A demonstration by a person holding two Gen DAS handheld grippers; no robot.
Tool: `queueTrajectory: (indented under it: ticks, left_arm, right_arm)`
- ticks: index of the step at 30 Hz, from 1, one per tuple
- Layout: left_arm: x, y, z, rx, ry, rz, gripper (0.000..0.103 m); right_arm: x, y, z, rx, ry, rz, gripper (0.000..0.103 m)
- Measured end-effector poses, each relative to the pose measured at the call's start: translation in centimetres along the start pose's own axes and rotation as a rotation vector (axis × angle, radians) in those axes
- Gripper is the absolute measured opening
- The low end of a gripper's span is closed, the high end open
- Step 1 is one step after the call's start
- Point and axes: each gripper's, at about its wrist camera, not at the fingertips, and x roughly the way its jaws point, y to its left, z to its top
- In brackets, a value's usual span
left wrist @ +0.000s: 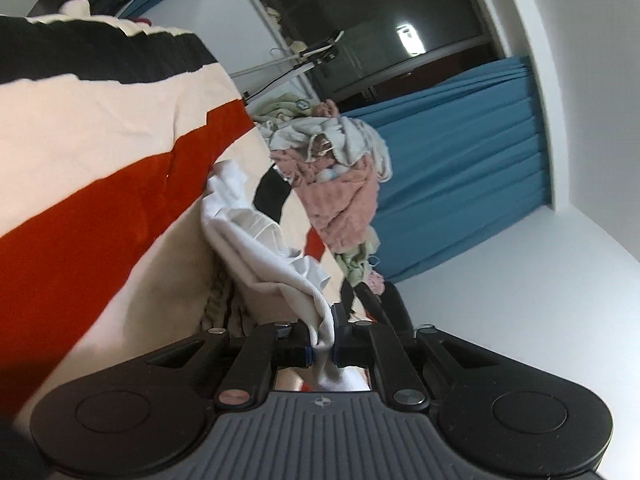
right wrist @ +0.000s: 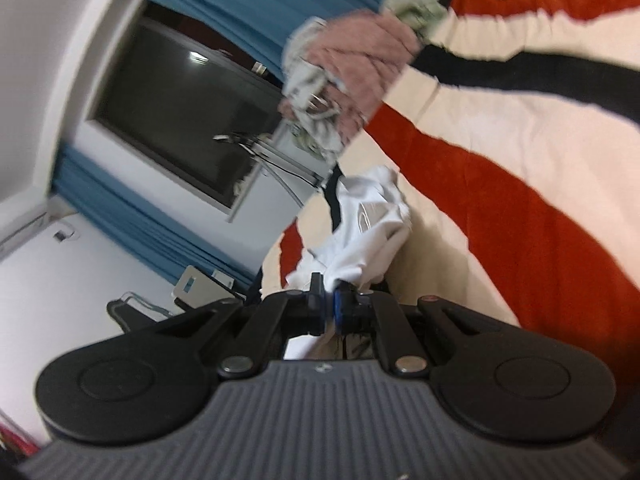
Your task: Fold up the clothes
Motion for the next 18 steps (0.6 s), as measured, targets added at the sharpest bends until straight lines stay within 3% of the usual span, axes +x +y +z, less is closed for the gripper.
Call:
queueTrajectory:
  ticks: [7,9,18]
  left_arm:
    - [-4.5,-2.0,-1.8,0.029,-0.036,-0.001,0.008]
    - [-1.7,-2.5,-0.1,0.034,-0.033,0.028,0.009]
    - [13.8,-3.9,8.8,0.038,-0.01,0.198,0.009]
  right_arm:
    - [-6.6,2.2,-3.0,-0.129,-0.088,0.015,0.008]
    - [-6.2,2.5,-2.5,-0.114,-0.104,0.016,0.008]
    - [10.6,5.2,6.4,0.007,-0.01,-0.106,0.008]
